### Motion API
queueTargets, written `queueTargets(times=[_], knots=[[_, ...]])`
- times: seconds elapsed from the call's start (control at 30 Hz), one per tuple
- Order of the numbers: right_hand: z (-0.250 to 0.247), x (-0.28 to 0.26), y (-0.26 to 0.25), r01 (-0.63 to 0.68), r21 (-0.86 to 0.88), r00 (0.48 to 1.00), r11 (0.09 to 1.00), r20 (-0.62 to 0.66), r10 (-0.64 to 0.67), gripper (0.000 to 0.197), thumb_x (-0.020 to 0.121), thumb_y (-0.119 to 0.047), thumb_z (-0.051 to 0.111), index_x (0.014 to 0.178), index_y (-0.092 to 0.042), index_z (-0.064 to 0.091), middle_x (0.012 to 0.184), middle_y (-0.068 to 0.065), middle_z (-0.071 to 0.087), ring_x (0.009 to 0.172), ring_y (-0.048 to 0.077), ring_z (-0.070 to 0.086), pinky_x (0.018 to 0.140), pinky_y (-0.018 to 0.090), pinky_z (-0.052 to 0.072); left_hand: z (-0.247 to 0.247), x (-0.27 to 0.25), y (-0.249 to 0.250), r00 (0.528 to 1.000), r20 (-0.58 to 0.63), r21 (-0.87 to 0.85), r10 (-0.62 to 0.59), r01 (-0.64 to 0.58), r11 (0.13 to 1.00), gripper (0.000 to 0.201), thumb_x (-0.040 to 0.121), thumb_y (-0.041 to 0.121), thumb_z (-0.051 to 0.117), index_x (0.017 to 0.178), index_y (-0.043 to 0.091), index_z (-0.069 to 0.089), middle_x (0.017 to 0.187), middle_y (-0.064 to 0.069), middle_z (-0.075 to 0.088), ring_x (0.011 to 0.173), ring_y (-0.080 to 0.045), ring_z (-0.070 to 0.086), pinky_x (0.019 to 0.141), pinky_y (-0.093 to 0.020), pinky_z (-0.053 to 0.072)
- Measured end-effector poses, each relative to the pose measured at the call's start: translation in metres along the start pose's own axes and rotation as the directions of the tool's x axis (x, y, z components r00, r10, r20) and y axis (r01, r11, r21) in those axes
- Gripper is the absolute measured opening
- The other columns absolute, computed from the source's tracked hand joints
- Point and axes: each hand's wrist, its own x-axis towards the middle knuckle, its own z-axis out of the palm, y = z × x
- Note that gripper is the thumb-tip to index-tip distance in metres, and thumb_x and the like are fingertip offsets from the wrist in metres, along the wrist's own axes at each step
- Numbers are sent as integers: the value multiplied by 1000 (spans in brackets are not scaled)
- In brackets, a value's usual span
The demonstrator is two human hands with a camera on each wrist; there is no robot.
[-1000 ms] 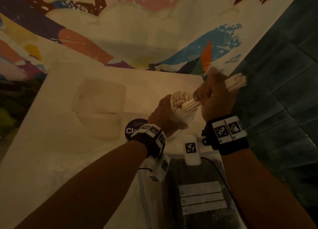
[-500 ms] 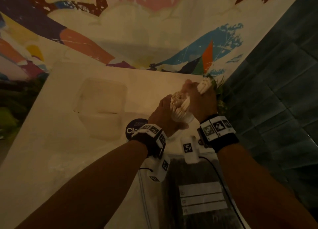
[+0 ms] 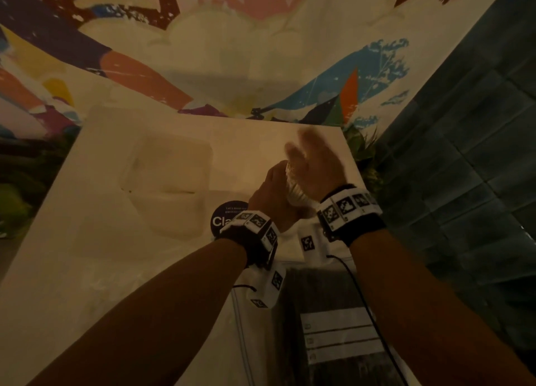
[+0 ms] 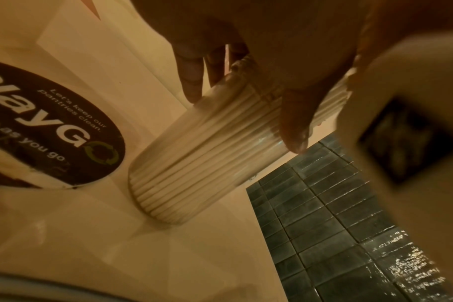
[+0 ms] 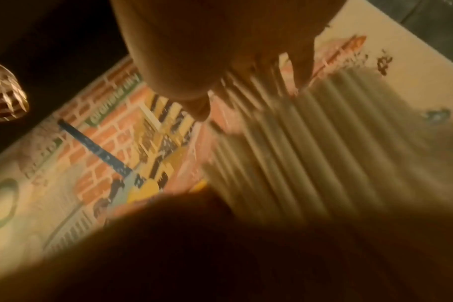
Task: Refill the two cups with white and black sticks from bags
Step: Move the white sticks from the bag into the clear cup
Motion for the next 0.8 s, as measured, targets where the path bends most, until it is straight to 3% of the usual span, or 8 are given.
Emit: queueTargets(times=[0.03, 0.1, 0.2, 0.27, 0.37, 0.5, 0.7, 0.8], knots=[[5, 0, 1, 2, -95, 988, 995, 153, 12, 69, 95, -57, 13, 144, -13, 34, 155, 10, 23, 142, 25, 21, 115, 46, 19, 0, -1, 1, 1000, 0, 26, 14, -14, 1000, 104, 62, 45, 81, 144, 27, 19, 146, 1, 28, 126, -23, 43, 96, -38, 43], [5, 1, -1, 8, -165, 966, 986, 257, 35, 62, 95, -58, 15, 144, -23, 32, 157, 5, 19, 144, 27, 12, 115, 53, 10, 1, -4, -1, 999, -42, 32, 31, -30, 999, 103, 64, 44, 80, 144, 22, 20, 146, -1, 30, 127, -23, 42, 98, -37, 41], [2, 0, 0, -123, -207, 964, 971, 205, 166, 72, 89, -70, 17, 145, -26, 24, 158, 6, 11, 144, 34, 6, 111, 60, 7, 3, -9, -3, 994, -113, -41, -6, 2, 999, 97, 66, 38, 79, 142, 19, 22, 143, -1, 38, 123, -22, 47, 95, -32, 40], [7, -5, -4, -171, -208, 954, 963, 211, 215, 70, 90, -66, 23, 145, -22, 24, 156, 7, 17, 141, 35, 16, 110, 58, 18, -1, -10, 2, 997, -70, -12, 10, -11, 1000, 98, 70, 39, 77, 145, 21, 18, 148, -2, 31, 128, -23, 43, 98, -32, 38], [11, -9, -6, -125, -116, 970, 985, 195, 146, 54, 97, -45, 32, 142, -16, 33, 149, 8, 33, 132, 32, 34, 106, 47, 32, -6, -11, 11, 998, 29, 83, 57, -59, 995, 97, 76, 38, 74, 148, 21, 12, 153, -3, 16, 135, -25, 32, 105, -36, 34], [10, -10, 2, -11, 2, 994, 1000, 112, 11, 43, 98, -26, 37, 139, -13, 42, 148, 7, 37, 133, 27, 35, 110, 44, 30, -9, -13, 15, 997, 8, 46, 76, -76, 996, 96, 73, 32, 77, 146, 17, 17, 149, -4, 23, 133, -24, 35, 105, -36, 34], [14, -10, 5, -46, -159, 986, 986, 152, 71, 55, 97, -47, 26, 145, -20, 27, 155, 8, 22, 139, 30, 24, 111, 52, 23, -4, -10, 9, 997, 26, 125, 78, -80, 989, 103, 71, 41, 77, 148, 20, 13, 153, -5, 16, 139, -23, 24, 109, -36, 31], [14, -11, 6, -31, -169, 980, 985, 189, 63, 54, 96, -50, 25, 144, -26, 24, 155, 4, 20, 138, 31, 24, 107, 54, 29, -2, -12, 11, 995, 22, 131, 98, -100, 986, 101, 72, 40, 76, 148, 19, 13, 152, -7, 16, 138, -24, 24, 108, -36, 31]])
